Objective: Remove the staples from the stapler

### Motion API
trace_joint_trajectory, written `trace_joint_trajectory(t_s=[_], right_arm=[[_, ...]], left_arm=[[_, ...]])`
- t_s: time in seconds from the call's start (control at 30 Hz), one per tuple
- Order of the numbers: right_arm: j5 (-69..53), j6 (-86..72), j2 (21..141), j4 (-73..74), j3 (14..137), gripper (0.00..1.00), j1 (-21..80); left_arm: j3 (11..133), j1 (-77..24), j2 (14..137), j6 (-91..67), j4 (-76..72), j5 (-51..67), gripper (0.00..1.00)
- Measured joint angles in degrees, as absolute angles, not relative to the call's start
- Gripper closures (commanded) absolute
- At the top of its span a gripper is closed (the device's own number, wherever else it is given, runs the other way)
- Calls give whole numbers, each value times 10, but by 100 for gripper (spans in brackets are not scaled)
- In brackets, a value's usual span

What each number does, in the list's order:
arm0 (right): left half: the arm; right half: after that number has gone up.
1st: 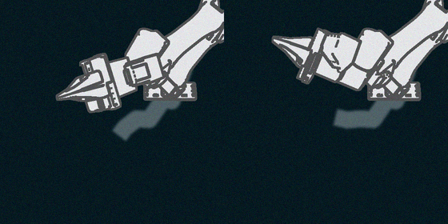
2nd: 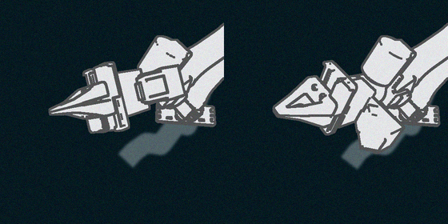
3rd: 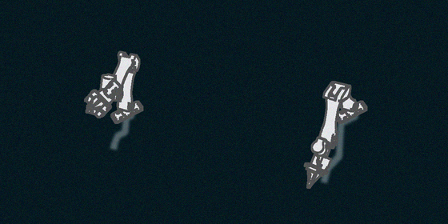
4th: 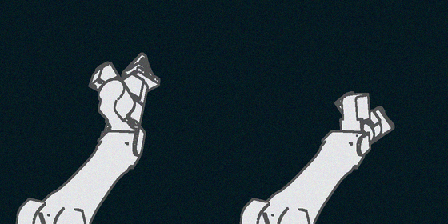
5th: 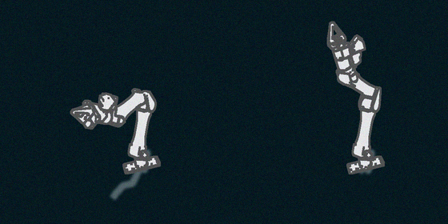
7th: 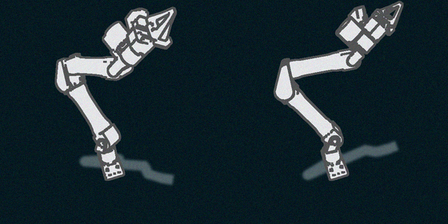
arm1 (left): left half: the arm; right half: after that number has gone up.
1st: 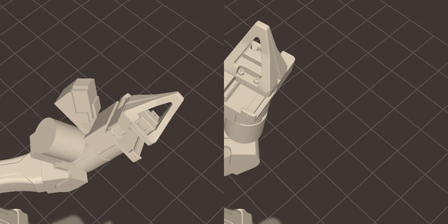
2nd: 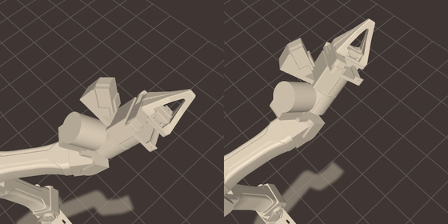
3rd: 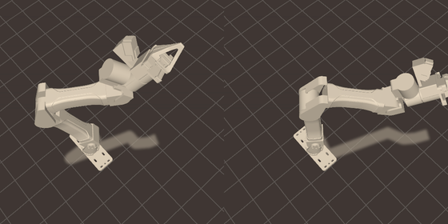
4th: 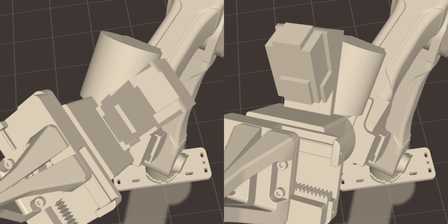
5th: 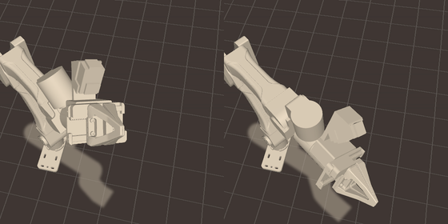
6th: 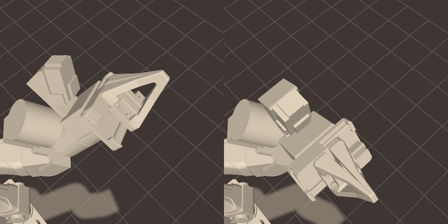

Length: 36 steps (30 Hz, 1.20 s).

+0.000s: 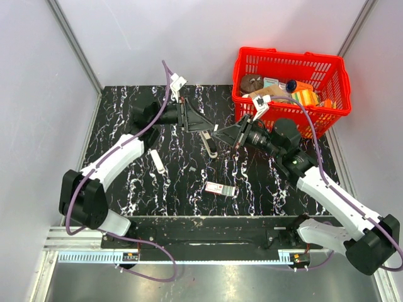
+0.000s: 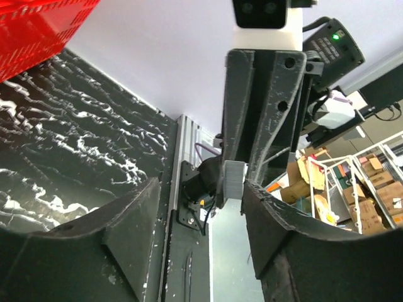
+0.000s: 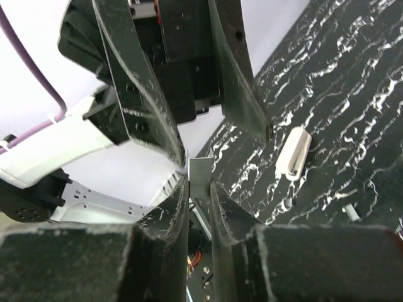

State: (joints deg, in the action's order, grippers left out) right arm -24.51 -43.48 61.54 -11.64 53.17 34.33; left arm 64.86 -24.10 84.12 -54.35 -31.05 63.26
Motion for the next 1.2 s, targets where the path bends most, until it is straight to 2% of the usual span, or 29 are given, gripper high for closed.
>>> trace_joint_trajectory(t_s=[0.27, 0.47, 0.77, 1.2], right_arm=[[-220, -409, 597, -17, 520, 90, 343], [-185, -392, 596, 64, 505, 91, 343], [-134, -385, 593, 141, 466, 93, 343], [-75, -404, 556, 197, 369, 92, 343]], left_arm=[[740, -211, 852, -258, 8, 591, 31], [749, -209, 876, -88, 147, 538, 29], [747, -229, 962, 59, 216, 451, 30], [705, -347, 1025, 199, 226, 272, 34]])
